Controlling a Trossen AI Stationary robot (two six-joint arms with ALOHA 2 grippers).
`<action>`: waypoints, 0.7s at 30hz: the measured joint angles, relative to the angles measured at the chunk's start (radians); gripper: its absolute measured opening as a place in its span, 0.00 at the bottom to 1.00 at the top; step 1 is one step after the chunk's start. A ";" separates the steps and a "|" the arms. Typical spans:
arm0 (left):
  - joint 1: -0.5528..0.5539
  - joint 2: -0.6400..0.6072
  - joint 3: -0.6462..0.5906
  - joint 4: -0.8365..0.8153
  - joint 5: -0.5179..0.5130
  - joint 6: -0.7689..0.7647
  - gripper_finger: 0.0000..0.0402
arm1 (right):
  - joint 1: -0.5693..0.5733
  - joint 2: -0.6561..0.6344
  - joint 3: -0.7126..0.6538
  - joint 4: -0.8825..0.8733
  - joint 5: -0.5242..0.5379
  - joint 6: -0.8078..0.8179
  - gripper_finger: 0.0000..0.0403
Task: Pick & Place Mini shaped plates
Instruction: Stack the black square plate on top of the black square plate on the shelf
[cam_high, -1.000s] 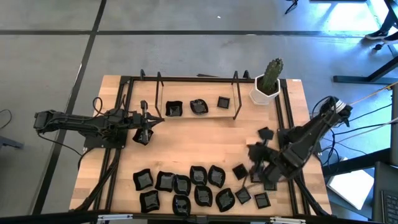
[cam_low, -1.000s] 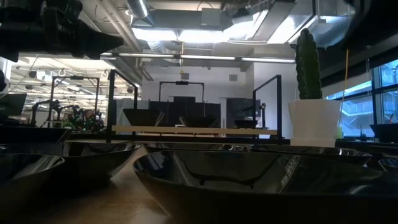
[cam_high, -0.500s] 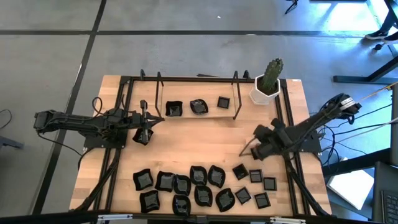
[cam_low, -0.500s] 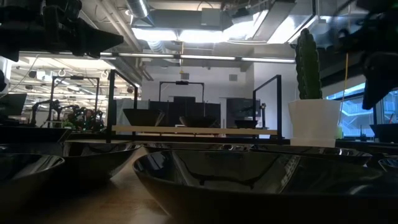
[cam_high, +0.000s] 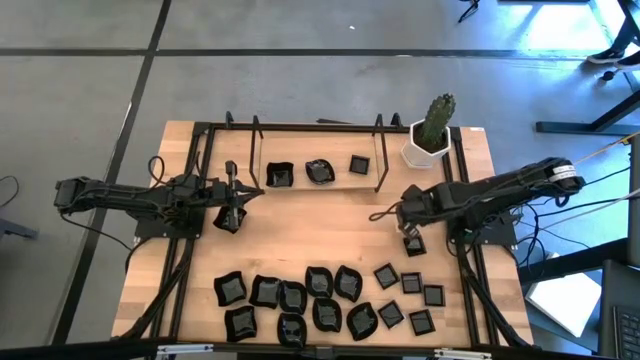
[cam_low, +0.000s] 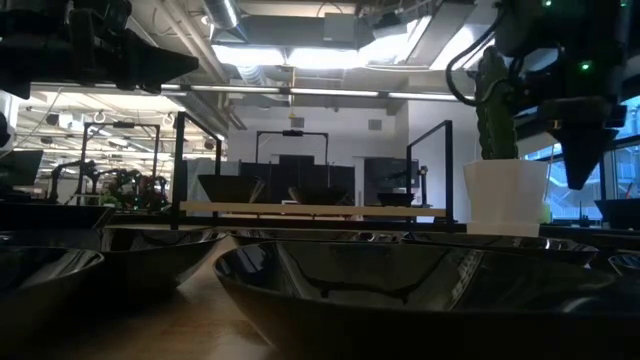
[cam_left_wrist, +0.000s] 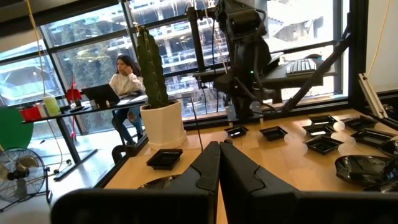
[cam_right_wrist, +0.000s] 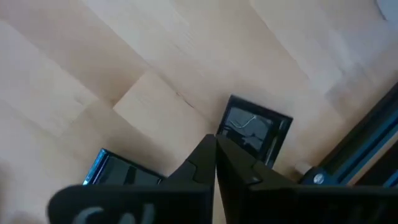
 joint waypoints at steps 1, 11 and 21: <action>0.000 0.000 0.000 0.000 0.000 0.000 0.01 | -0.008 0.000 0.000 0.011 -0.004 -0.020 0.04; 0.000 0.000 0.000 0.000 0.001 0.000 0.01 | -0.041 0.000 0.001 0.036 -0.011 -0.040 0.22; 0.000 0.000 0.000 -0.001 0.001 -0.003 0.01 | -0.044 0.001 0.001 0.011 -0.013 0.056 0.49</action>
